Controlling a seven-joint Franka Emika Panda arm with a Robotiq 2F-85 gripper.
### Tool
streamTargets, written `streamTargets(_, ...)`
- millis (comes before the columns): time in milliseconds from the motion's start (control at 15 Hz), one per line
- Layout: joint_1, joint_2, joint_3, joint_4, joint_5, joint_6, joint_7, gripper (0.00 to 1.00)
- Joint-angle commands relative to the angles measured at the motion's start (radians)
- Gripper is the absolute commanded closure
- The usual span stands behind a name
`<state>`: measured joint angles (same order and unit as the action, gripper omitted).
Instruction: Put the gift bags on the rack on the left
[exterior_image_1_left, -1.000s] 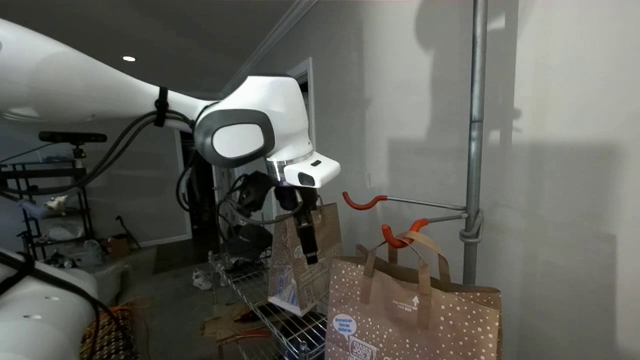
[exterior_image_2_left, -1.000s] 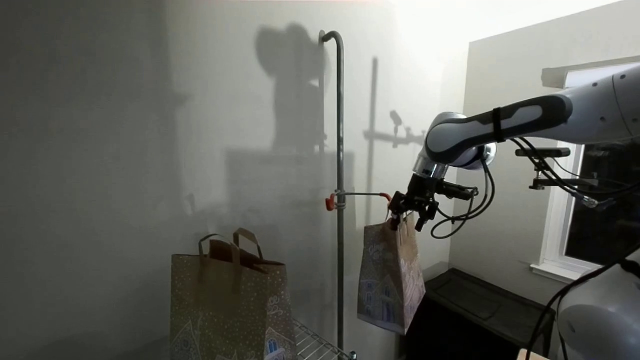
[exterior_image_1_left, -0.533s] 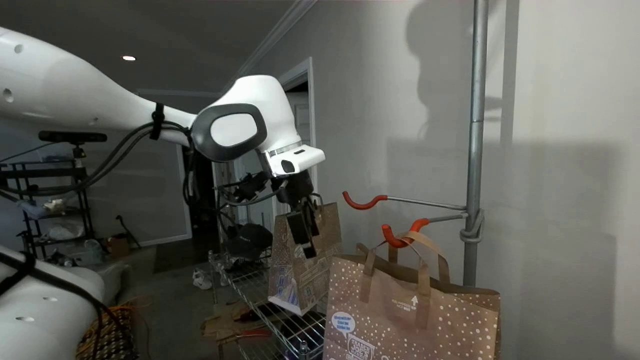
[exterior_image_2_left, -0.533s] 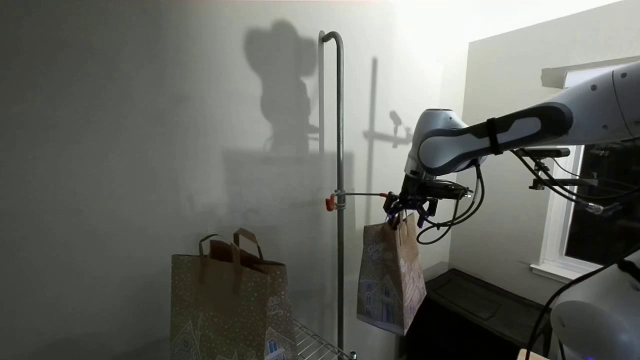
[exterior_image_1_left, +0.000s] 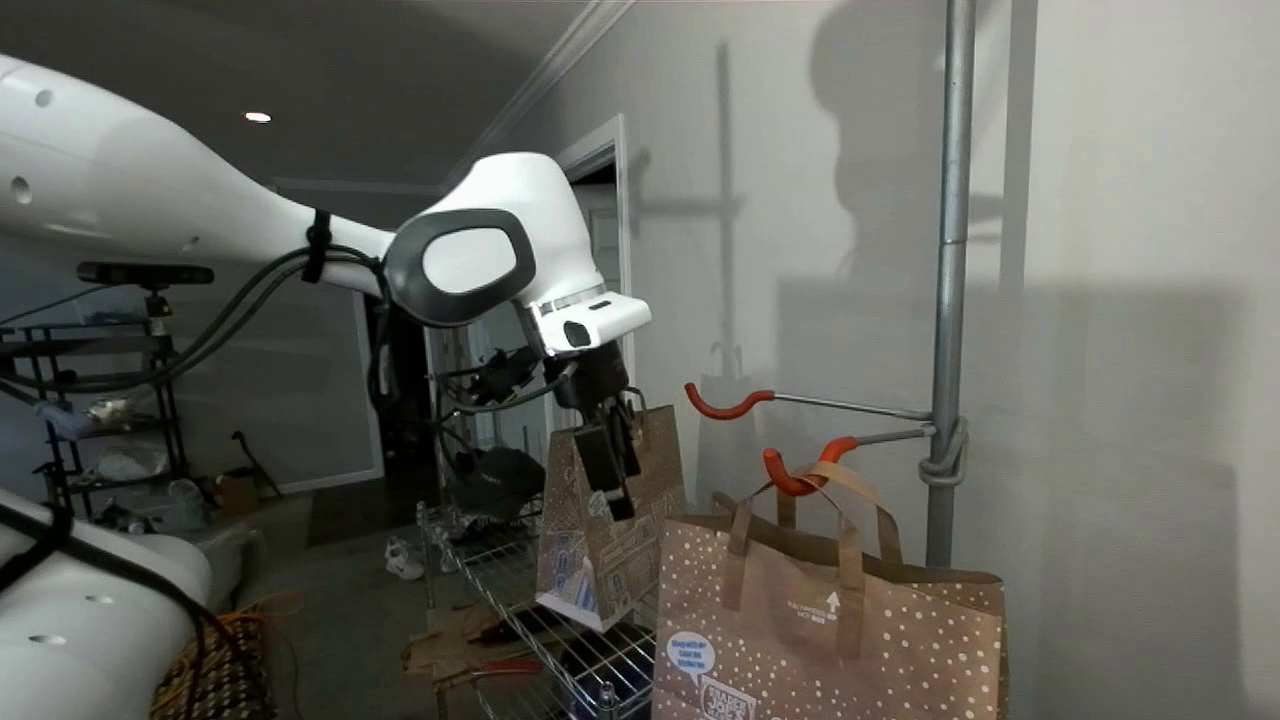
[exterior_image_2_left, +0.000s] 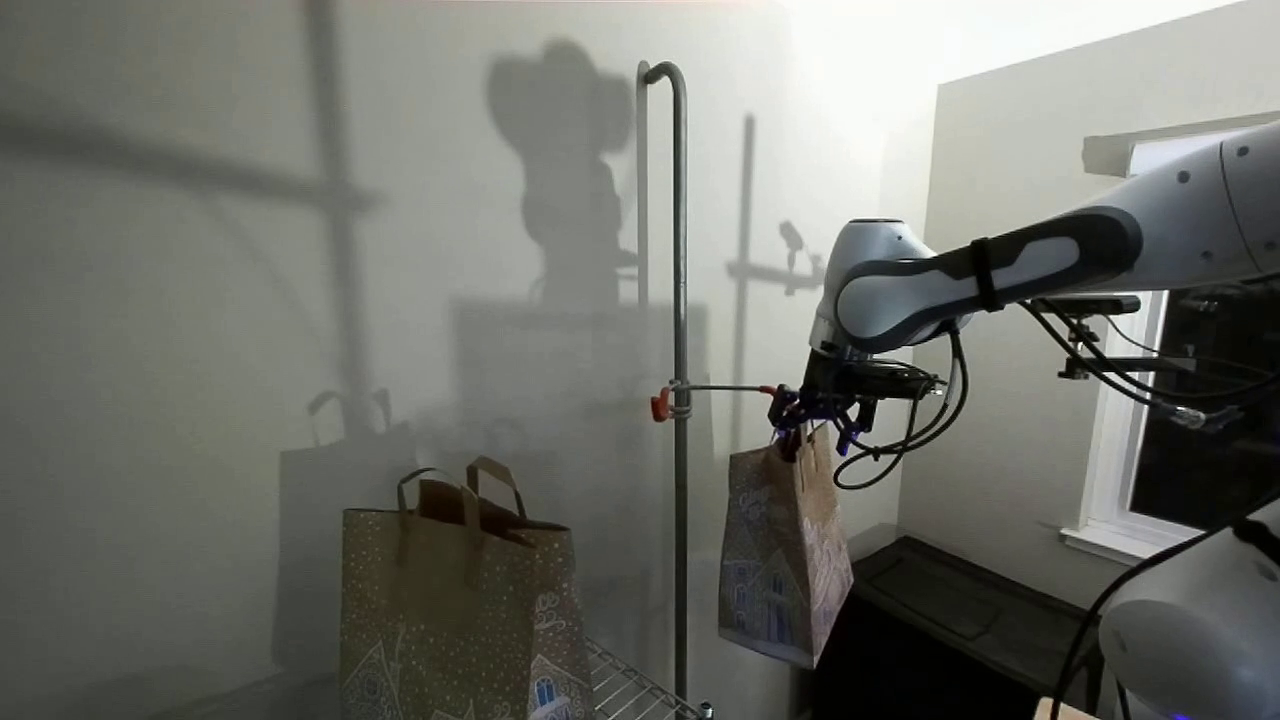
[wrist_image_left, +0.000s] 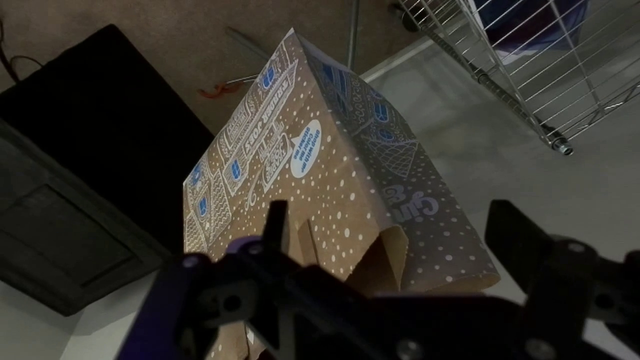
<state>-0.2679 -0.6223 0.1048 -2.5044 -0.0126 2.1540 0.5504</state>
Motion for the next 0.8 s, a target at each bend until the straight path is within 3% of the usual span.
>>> streamTargets(0, 0.015, 0.001, -0.013, 0.002, -0.01, -0.002, 0.008, 0.0)
streamTargets(400, 0.014, 0.001, -0.013, 0.002, -0.01, -0.002, 0.008, 0.0)
streamTargets(733, -0.057, 0.006, 0.076, 0.067, -0.083, -0.05, 0.308, 0.0)
